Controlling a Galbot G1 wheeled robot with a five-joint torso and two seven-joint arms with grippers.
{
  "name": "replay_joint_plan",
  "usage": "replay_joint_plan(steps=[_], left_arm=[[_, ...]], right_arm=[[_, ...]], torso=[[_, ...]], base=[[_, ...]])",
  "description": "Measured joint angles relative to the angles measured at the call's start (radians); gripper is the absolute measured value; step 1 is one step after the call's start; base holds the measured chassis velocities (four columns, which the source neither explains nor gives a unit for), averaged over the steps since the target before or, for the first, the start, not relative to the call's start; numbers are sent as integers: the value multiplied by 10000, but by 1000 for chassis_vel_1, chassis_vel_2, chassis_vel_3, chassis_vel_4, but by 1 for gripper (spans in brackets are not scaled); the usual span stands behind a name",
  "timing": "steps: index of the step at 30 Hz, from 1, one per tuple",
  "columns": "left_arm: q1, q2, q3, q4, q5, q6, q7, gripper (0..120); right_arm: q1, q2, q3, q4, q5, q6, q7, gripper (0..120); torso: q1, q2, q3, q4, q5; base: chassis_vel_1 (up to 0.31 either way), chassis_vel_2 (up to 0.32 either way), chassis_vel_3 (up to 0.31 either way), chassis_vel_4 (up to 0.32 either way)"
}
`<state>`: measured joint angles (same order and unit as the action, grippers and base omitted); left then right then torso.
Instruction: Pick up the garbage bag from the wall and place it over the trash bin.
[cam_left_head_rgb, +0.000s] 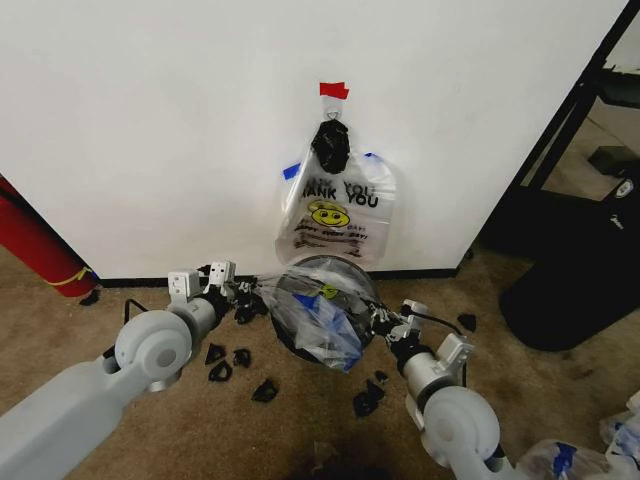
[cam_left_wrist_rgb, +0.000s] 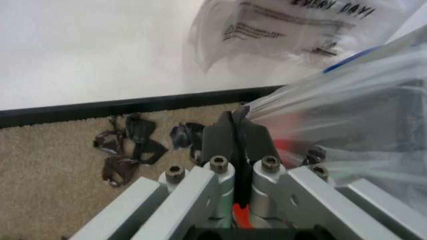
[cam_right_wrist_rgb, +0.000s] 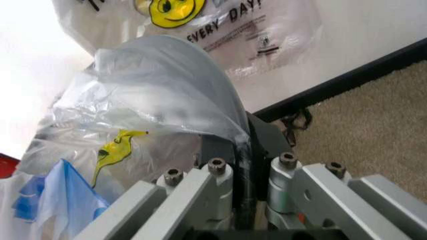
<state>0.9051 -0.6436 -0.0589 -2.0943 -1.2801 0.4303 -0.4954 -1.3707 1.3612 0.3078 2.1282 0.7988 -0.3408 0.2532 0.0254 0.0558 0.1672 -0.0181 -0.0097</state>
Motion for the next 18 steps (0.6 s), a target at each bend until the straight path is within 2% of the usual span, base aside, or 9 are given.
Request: replay_joint_plan(steps=[3, 8, 9, 14, 16, 17, 18], left_arm=[[34, -70, -68, -143, 2, -63, -87, 1], [141, -17, -288, -883, 368, -217, -324, 23], [141, -17, -288, -883, 368, -217, -324, 23], [288, 301, -401, -1435, 1874, -349, -374, 43], [499, 556, -416, -1761, 2850, -552, -256, 53], [499, 556, -416, -1761, 2850, -552, -256, 53], [647, 652, -399, -1972, 3317, -655, -103, 56]], right_arm=[[4, 0, -3, -1, -32, -11, 56, 1], [77, -80, -112, -132, -395, -63, 140, 1], [77, -80, -112, -132, -395, -63, 140, 1], [242, -108, -196, -288, -547, -127, 260, 1], [313, -112, -207, -386, -611, -155, 317, 1], [313, -112, -207, -386, -611, -155, 317, 1], [341, -124, -208, -427, -646, -155, 319, 1]], torso=[[0, 0, 0, 0, -1], [0, 0, 0, -1, 0], [0, 0, 0, -1, 0], [0, 0, 0, 0, -1], [0, 0, 0, 1, 1], [0, 0, 0, 1, 1], [0, 0, 0, 1, 1]], base=[[0, 0, 0, 0], [0, 0, 0, 0], [0, 0, 0, 0], [0, 0, 0, 0], [0, 0, 0, 0], [0, 0, 0, 0], [0, 0, 0, 0]])
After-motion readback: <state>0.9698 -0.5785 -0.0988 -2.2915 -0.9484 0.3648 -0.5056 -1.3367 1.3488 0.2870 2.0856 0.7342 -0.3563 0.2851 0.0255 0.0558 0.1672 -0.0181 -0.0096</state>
